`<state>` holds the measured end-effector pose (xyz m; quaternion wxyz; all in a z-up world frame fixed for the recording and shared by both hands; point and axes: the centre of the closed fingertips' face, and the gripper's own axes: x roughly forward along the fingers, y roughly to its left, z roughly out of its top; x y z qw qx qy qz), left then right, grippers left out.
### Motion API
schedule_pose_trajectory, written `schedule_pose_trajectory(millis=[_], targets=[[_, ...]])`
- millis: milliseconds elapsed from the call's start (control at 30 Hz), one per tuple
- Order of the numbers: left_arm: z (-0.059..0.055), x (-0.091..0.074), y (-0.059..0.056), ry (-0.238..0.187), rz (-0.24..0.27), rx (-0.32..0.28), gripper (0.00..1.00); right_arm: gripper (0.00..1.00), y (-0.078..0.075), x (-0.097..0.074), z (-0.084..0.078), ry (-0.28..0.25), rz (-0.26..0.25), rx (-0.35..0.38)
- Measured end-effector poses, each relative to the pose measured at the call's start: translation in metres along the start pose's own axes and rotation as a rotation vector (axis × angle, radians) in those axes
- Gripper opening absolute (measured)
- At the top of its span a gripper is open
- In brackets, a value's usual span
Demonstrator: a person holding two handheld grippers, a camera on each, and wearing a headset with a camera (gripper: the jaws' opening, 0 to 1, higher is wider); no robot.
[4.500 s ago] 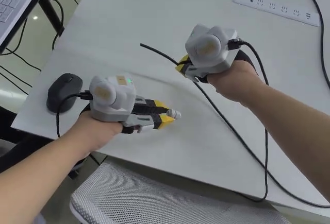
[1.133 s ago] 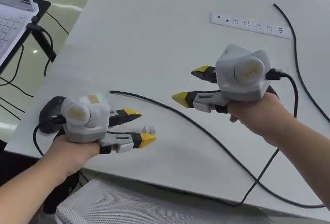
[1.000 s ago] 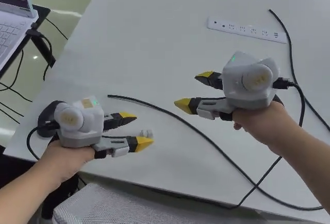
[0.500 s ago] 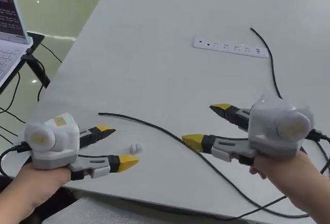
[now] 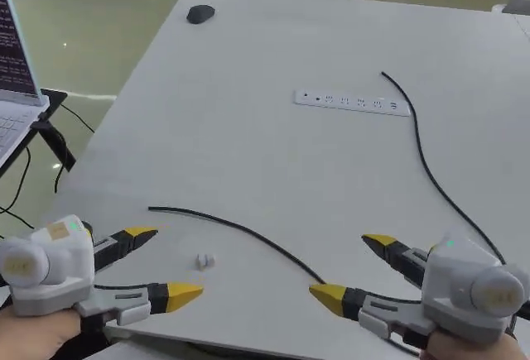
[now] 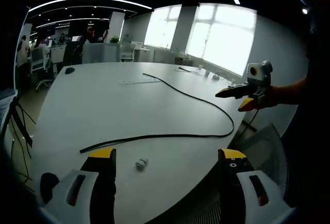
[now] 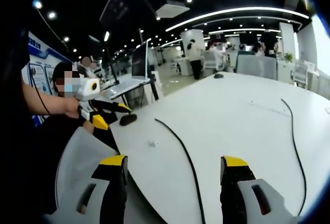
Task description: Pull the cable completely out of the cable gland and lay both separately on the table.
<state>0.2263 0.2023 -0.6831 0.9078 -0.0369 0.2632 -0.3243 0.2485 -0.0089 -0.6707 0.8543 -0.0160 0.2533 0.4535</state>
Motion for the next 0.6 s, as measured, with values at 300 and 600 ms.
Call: schedule_pose_trajectory(millis=[300,600], targets=[[-0.010,0.000,0.004,0.032,0.025,0.017,0.89,0.82,-0.002,-0.017,-0.028,0.024,0.001,0.013],[-0.017,0.002,0.007,0.069,0.024,0.005,0.99,0.99,0.005,-0.014,-0.038,0.069,0.029,0.056]])
